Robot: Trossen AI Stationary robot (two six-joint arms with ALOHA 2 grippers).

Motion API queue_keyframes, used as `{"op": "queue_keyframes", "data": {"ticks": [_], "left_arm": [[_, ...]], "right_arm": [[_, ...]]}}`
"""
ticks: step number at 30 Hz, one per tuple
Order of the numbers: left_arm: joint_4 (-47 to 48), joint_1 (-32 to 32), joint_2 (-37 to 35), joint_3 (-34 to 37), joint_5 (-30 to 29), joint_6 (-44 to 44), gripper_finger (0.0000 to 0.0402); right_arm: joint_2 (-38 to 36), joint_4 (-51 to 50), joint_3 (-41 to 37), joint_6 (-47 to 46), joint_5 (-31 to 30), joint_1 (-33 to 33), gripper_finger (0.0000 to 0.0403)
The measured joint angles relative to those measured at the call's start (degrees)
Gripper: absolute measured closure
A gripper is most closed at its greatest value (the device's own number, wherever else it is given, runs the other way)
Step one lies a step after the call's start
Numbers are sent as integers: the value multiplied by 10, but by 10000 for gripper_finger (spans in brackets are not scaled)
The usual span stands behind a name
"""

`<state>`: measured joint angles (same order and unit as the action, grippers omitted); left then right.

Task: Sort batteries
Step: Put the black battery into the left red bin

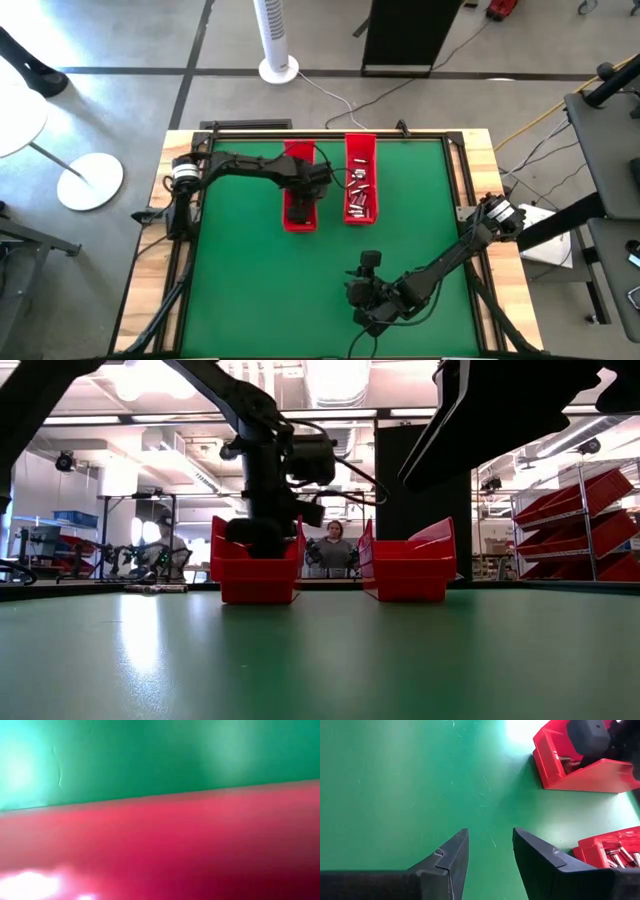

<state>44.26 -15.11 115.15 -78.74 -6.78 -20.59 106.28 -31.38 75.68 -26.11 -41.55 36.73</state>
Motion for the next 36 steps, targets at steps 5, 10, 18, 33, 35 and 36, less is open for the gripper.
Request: {"op": "queue_keyframes", "data": {"ticks": [5, 10, 18, 33, 35, 36], "left_arm": [[8, 0, 12, -13, 2, -2, 371], [15, 0, 11, -17, 3, -8, 363], [16, 0, 9, -8, 7, -6, 305], [30, 0, 11, -32, 20, 12, 247], [35, 0, 8, -32, 22, 19, 236], [37, 0, 5, -32, 23, 23, 230]], "right_arm": [[0, 0, 0, 0, 0, 0, 247], [0, 0, 0, 0, 0, 0, 241], [0, 0, 0, -3, 0, 0, 242], [0, 0, 0, -3, 0, 0, 262], [0, 0, 0, -3, 0, 0, 264], [0, 0, 0, -3, 0, 0, 264]]}}
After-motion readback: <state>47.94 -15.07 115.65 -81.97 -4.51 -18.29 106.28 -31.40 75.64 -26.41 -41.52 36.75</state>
